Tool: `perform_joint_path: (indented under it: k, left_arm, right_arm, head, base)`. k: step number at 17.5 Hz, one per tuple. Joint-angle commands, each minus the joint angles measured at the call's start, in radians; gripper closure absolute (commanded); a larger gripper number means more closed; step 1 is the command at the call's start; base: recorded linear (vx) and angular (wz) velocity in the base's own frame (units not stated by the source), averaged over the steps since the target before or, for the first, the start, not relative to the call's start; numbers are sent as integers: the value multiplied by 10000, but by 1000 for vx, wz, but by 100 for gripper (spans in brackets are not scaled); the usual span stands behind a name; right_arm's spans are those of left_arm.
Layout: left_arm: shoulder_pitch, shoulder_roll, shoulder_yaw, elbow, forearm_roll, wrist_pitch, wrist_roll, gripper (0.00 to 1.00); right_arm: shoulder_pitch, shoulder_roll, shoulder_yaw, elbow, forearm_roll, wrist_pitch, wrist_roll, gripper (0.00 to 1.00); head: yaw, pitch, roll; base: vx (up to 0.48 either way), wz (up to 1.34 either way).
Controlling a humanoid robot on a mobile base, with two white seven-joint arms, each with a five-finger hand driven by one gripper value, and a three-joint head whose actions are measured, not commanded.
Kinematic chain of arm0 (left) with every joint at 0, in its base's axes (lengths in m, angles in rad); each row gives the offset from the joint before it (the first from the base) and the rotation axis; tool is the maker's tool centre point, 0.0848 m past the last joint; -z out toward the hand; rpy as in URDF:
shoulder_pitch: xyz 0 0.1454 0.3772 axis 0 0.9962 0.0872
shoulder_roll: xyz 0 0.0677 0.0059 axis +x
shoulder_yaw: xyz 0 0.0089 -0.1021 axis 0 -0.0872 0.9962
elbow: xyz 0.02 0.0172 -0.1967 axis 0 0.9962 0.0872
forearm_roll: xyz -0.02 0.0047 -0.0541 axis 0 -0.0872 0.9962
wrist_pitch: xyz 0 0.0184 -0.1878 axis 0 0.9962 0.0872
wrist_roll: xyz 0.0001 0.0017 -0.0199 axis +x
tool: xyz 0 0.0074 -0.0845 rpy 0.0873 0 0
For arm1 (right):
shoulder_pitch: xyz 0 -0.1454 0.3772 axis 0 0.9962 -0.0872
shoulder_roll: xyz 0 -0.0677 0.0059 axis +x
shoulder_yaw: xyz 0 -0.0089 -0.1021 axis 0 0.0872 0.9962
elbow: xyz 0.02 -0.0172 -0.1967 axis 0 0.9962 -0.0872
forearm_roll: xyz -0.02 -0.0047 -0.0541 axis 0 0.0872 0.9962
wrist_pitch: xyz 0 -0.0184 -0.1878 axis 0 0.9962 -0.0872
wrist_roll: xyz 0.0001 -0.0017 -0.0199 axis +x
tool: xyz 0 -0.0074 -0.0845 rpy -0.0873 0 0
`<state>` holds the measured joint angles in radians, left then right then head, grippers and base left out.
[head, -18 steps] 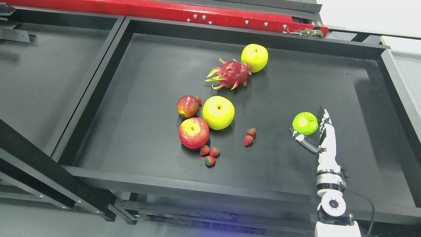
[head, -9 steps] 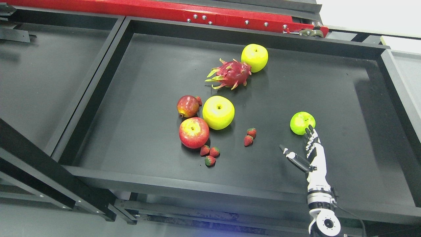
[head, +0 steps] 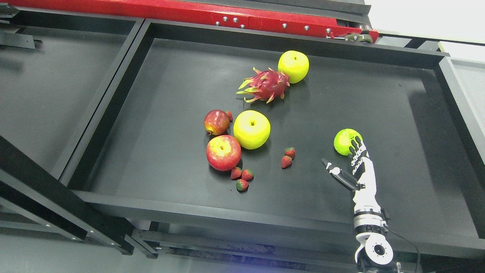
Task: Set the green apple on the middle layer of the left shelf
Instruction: 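Withdraw the open right hand from the apple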
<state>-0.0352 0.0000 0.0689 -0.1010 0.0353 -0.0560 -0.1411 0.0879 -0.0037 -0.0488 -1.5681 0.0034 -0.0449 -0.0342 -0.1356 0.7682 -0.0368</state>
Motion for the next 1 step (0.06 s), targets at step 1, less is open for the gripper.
perform_joint_path:
  k: [1]
  left_arm:
    - [0, 175, 1, -3, 0, -7, 0, 0]
  right_arm:
    - [-35, -138, 58, -226, 196, 19, 5, 0]
  head:
    - [0, 0, 0]
  base:
    - [0, 0]
